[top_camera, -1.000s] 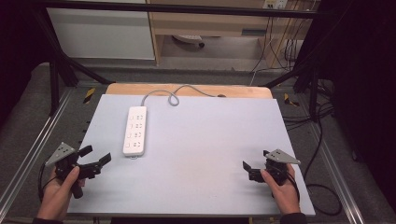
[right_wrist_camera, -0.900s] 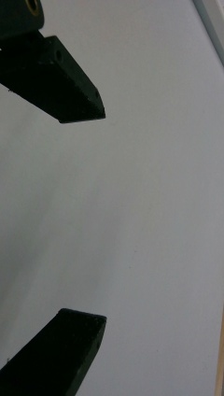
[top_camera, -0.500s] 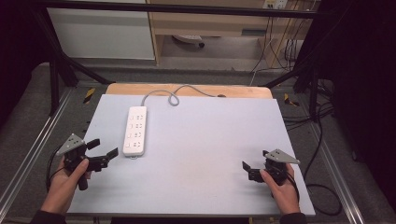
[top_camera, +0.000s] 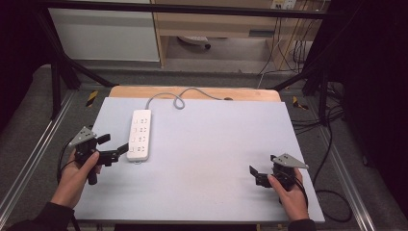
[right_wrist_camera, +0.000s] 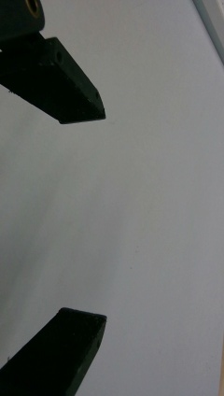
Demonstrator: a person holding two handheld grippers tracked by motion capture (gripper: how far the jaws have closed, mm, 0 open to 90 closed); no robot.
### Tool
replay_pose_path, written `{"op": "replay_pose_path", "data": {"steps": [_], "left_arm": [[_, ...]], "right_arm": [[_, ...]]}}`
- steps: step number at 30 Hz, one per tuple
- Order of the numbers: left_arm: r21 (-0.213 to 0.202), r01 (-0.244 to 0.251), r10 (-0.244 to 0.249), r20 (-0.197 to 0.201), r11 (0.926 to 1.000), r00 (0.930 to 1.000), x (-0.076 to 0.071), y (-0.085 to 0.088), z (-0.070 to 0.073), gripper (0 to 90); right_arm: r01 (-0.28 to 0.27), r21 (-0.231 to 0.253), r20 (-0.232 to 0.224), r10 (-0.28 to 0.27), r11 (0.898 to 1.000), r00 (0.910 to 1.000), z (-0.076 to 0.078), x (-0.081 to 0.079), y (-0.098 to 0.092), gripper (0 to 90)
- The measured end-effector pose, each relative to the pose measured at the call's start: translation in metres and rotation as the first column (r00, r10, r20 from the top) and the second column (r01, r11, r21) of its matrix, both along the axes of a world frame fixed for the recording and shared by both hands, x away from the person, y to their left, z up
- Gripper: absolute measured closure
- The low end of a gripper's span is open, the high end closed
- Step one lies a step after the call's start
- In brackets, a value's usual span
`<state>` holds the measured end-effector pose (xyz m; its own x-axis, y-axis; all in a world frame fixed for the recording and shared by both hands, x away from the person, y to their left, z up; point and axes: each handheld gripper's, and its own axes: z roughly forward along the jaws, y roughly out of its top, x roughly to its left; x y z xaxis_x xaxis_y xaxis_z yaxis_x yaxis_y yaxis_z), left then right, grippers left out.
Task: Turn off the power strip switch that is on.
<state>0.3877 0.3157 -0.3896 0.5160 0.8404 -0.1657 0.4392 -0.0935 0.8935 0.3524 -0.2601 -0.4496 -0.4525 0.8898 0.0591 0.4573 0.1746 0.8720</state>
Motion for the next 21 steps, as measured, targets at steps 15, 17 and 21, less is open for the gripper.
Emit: {"op": "replay_pose_path", "data": {"steps": [15, 17, 21], "left_arm": [[0.012, 0.013, -0.013, 0.013, 0.9998, 0.9998, 0.018, -0.011, 0.008, 8.1], [0.014, 0.011, -0.012, 0.017, 0.9998, 0.9998, 0.019, -0.011, 0.009, 8.1], [0.012, 0.009, -0.009, 0.016, 0.9999, 0.9998, 0.022, -0.011, 0.008, 8.1]], "right_arm": [[0.005, 0.01, 0.003, -0.005, 1.0, 1.0, 0.0, 0.0, -0.001, 4.1], [0.005, 0.01, 0.003, -0.005, 1.0, 1.0, 0.0, 0.0, -0.001, 4.1], [0.004, 0.009, 0.003, -0.004, 1.0, 1.0, 0.0, 0.0, -0.001, 4.1]]}}
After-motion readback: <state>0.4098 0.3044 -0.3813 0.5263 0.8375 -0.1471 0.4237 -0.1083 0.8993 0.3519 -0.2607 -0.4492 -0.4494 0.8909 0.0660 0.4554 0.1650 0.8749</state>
